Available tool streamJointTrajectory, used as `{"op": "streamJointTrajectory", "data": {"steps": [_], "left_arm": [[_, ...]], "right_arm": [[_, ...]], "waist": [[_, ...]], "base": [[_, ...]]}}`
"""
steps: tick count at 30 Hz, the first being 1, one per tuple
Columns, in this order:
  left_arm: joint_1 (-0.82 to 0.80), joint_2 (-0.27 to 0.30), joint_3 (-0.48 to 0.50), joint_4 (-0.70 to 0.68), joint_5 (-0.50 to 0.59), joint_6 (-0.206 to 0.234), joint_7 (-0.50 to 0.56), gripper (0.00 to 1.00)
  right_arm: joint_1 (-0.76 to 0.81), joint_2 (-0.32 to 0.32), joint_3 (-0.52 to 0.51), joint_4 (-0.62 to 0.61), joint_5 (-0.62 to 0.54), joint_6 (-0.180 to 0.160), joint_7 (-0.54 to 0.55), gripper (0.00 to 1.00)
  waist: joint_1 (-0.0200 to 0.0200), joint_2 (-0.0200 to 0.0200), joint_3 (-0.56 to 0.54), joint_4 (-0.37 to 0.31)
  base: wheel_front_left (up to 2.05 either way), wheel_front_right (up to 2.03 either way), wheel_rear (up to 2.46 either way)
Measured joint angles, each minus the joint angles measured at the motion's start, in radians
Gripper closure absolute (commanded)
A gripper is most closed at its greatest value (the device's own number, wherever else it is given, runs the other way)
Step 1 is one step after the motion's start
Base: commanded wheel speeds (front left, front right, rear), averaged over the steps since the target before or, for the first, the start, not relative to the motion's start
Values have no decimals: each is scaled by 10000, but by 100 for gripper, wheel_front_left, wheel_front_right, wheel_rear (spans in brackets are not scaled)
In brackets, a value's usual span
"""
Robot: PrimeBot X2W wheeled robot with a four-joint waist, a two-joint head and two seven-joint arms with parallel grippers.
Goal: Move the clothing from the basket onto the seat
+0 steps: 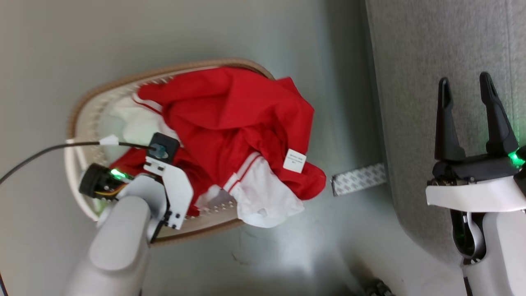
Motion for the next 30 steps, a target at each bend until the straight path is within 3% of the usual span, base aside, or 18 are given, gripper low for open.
{"op": "streamJointTrajectory", "data": {"steps": [7,16,30], "left_arm": [[466,-556,-35,380,-527,12,-978,100],[1696,-1053,-244,431,-1172,-196,-1718,100],[3270,-1208,-125,-1678,-1927,33,-1850,100]], "right_arm": [[468,21,-416,328,-416,17,4,0],[1896,21,-821,736,-895,17,4,0],[3826,17,-846,1200,-1160,17,4,0]], "waist": [[0,0,-1240,506],[-1,0,-3646,1342],[-3,0,-7192,2637]], "base": [[0,0,0],[0,0,0],[0,0,0]]}}
